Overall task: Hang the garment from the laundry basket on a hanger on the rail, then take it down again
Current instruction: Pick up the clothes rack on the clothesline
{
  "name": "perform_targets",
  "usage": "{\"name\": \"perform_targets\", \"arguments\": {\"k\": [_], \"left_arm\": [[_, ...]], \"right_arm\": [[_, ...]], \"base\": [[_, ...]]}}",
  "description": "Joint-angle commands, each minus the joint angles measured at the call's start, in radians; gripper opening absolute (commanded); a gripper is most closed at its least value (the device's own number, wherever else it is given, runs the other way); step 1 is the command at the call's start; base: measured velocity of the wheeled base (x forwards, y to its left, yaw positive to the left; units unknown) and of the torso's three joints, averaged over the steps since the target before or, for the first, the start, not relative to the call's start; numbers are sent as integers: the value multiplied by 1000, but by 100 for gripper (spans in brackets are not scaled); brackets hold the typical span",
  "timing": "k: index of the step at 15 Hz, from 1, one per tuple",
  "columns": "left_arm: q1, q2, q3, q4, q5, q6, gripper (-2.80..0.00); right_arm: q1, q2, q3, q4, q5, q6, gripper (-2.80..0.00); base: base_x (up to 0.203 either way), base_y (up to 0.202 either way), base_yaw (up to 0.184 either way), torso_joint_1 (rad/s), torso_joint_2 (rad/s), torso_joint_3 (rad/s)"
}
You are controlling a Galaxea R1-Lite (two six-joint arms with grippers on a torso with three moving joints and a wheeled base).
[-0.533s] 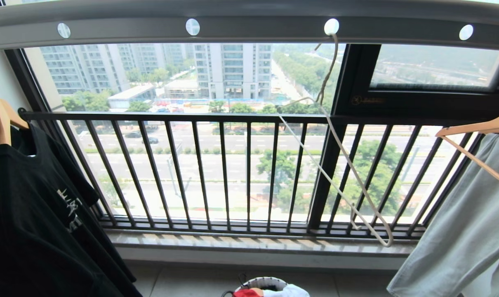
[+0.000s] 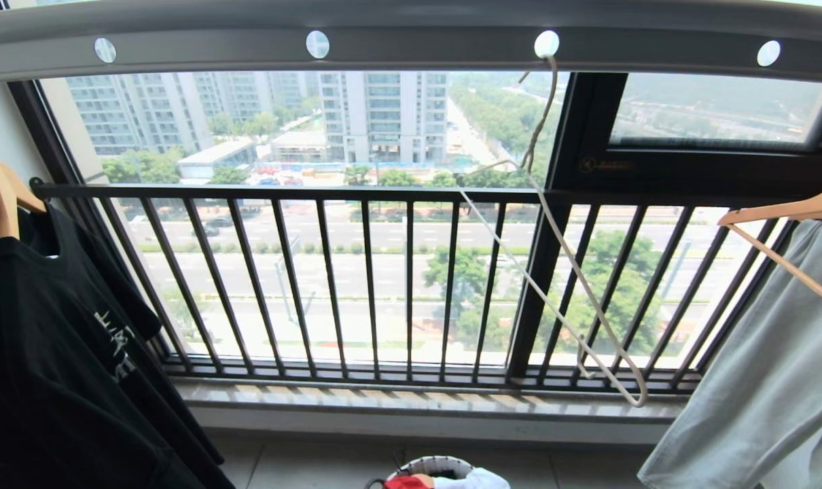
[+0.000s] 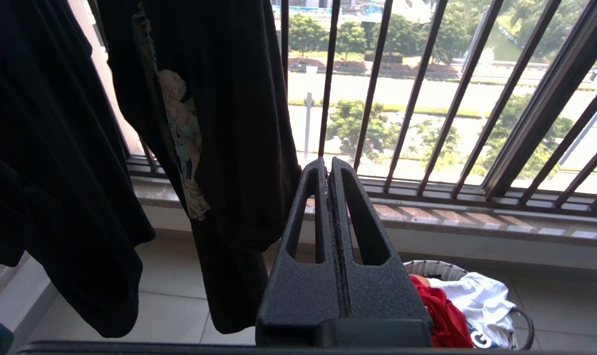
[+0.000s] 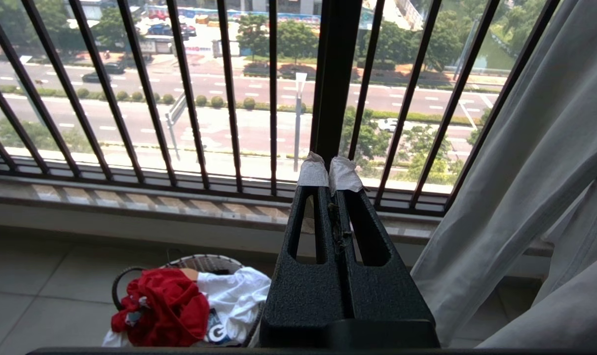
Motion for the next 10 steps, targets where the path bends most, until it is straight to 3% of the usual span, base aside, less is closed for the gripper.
{"name": "perform_targets", "arguments": {"k": [1,10], "left_arm": [[0,1,1,0,1,-1,-280],[0,0,1,0,1,-1,-280]], "right_arm": [[0,1,0,1,1,-4,-280],[0,1,0,5,-3,4,-280]], "base": [[0,0,0,0,0,0],[0,0,0,0,0,0]]}}
